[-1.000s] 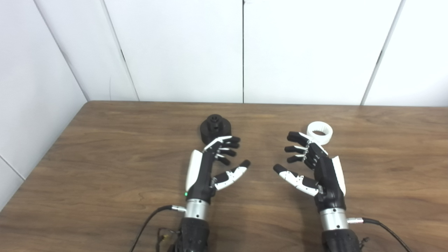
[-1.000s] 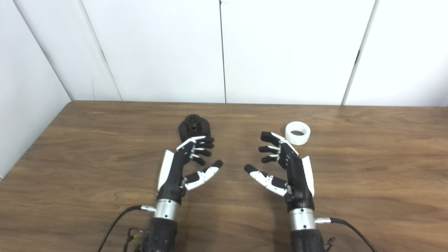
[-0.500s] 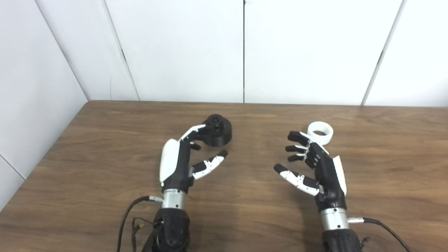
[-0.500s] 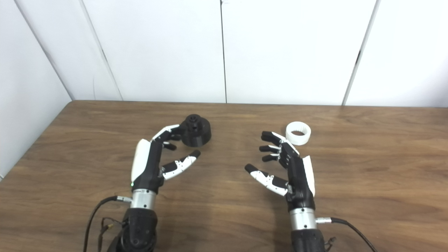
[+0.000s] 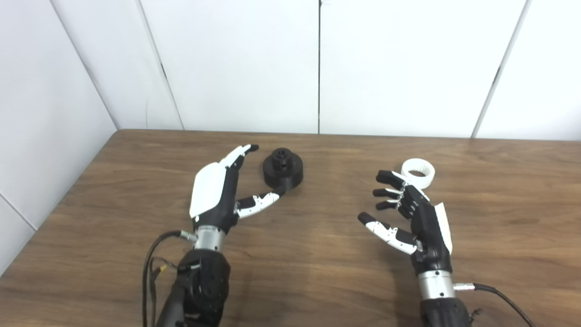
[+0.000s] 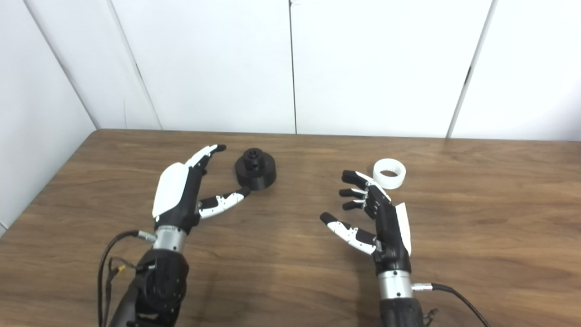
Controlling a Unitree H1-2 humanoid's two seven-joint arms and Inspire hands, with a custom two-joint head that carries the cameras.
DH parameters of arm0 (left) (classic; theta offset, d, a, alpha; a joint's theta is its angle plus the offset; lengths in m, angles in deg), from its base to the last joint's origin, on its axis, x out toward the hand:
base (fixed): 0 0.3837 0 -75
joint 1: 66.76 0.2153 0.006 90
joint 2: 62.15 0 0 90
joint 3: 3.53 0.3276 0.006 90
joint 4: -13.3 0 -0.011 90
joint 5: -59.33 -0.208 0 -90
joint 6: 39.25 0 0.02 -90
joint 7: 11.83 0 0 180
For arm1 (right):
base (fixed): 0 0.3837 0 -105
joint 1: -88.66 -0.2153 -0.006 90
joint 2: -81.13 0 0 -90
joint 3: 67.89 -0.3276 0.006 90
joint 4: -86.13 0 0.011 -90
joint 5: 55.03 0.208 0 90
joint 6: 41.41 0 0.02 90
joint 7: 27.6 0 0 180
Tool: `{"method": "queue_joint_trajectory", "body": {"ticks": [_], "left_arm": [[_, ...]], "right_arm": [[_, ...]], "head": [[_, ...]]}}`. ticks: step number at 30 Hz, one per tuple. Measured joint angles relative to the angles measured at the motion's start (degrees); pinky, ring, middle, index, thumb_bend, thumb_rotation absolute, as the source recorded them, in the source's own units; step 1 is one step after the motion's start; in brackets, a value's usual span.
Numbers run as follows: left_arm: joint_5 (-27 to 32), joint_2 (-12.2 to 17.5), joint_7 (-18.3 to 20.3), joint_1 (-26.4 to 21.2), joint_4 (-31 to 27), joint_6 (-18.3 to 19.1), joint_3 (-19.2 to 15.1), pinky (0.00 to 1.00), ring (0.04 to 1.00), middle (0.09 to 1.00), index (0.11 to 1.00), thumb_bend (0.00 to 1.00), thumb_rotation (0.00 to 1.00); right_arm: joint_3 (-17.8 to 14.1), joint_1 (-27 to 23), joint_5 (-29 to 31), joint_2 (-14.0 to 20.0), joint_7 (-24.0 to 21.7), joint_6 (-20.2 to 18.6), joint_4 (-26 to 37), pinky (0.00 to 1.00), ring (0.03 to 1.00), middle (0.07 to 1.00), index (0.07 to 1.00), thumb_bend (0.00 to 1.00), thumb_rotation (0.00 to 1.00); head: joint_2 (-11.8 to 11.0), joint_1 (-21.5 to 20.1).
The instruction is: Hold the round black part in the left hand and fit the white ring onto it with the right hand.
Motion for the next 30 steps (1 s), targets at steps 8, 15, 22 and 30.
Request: {"method": "queue_joint_trajectory", "body": {"ticks": [8, 15, 22, 30], "left_arm": [[-1.26, 1.76, 1.43, -3.68, 3.97, 1.43, 1.0, 0.78, 0.929, 0.962, 0.907, 0.91, 0.49], [-1.1, 3.29, 2.09, -6.86, 11.13, 1.17, 1.61, 0.81, 0.927, 0.954, 0.904, 0.95, 0.49], [-1.43, 3.97, 1.67, -9.15, 16.74, 0.88, 3.93, 0.91, 0.994, 0.984, 0.911, 0.98, 0.55], [-3.43, 5.89, 0.7, -11.93, 20.46, 1.06, 5.95, 0.94, 1.0, 0.999, 0.907, 0.99, 0.59]], "right_arm": [[0.24, -0.1, 0.18, 0.23, -0.99, -0.22, 0.01, 0.54, 0.676, 0.775, 0.755, 0.7, 0.14], [0.21, -0.07, 0.16, 0.29, -1.22, -0.29, 0.11, 0.53, 0.672, 0.778, 0.756, 0.69, 0.13], [0.21, 0.01, 0.16, 0.27, -1.39, -0.54, 0.31, 0.52, 0.664, 0.783, 0.754, 0.68, 0.12], [0.17, 0.03, 0.1, 0.33, -1.45, -0.73, 0.38, 0.5, 0.661, 0.787, 0.758, 0.68, 0.12]], "head": [[-0.09, 0.0], [-0.09, -0.62], [0.09, -0.88], [0.09, -1.41]]}}
